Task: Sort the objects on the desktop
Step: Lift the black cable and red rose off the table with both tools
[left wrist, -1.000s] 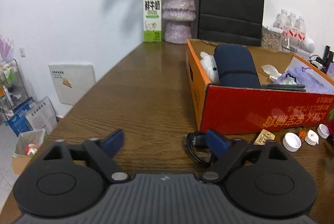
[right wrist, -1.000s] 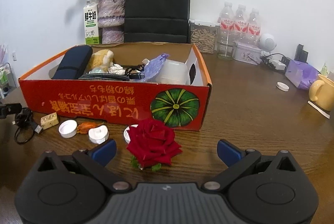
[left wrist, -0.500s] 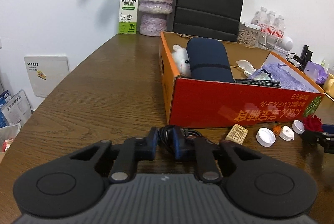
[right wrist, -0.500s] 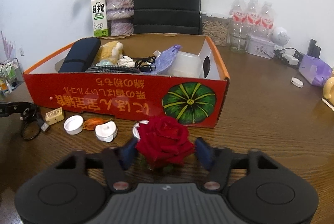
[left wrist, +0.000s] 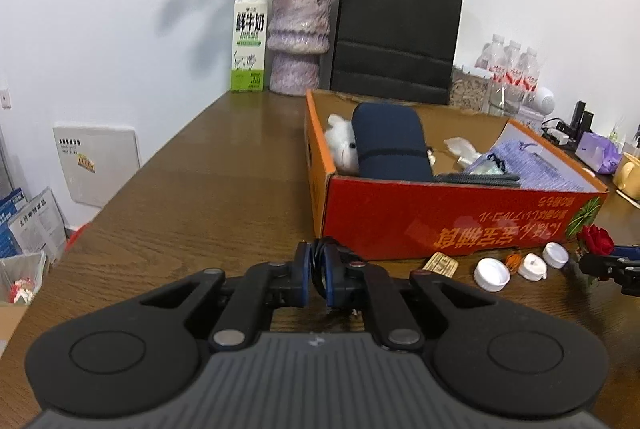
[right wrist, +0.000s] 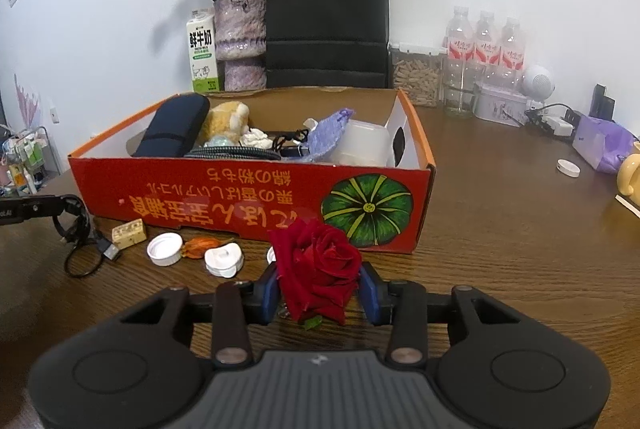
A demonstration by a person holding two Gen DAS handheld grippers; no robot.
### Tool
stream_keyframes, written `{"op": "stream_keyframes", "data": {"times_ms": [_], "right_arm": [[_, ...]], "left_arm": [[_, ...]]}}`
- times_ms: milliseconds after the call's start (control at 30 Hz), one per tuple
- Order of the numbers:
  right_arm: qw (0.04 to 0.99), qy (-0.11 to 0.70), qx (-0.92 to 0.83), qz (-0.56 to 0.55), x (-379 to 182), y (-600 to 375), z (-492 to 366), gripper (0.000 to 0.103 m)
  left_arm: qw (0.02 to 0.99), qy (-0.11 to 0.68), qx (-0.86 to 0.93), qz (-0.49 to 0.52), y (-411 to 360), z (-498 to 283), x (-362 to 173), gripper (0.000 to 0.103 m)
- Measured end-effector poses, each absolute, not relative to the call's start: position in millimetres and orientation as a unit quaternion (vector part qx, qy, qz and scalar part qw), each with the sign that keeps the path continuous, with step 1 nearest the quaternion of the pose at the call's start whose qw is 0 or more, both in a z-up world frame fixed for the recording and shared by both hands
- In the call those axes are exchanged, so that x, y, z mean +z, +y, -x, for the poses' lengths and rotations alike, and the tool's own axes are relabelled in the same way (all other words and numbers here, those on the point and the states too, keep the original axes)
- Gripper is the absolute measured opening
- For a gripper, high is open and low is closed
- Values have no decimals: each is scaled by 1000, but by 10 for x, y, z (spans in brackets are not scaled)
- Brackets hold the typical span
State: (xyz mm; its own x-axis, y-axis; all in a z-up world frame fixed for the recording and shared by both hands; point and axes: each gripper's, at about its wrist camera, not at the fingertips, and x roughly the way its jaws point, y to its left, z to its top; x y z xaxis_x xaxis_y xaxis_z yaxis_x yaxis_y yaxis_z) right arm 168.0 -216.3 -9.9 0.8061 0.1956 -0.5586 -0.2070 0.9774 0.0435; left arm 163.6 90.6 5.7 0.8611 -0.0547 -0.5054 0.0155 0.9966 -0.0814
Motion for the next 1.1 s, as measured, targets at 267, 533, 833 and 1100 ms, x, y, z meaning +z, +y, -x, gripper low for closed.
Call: {"op": "stream_keyframes", "data": {"times_ms": [267,533,833,1100], "right_arm": [[954,279,109,6,-28,-2179,-1588,38],[956,272,110,3,13,-2195,-1507,38],[956,273,110,2,16,-2207,-1487,39],[954,279,109,3,-28,-2184,-1517,39]], "left_arm": [[969,245,-23,27,841,-1554,155,3],[969,245,-27,26,824,-1502,164,3],[964,263,3,37,919,-1537,93,7],[954,293,31,48,984,-1675,-34,70]]}}
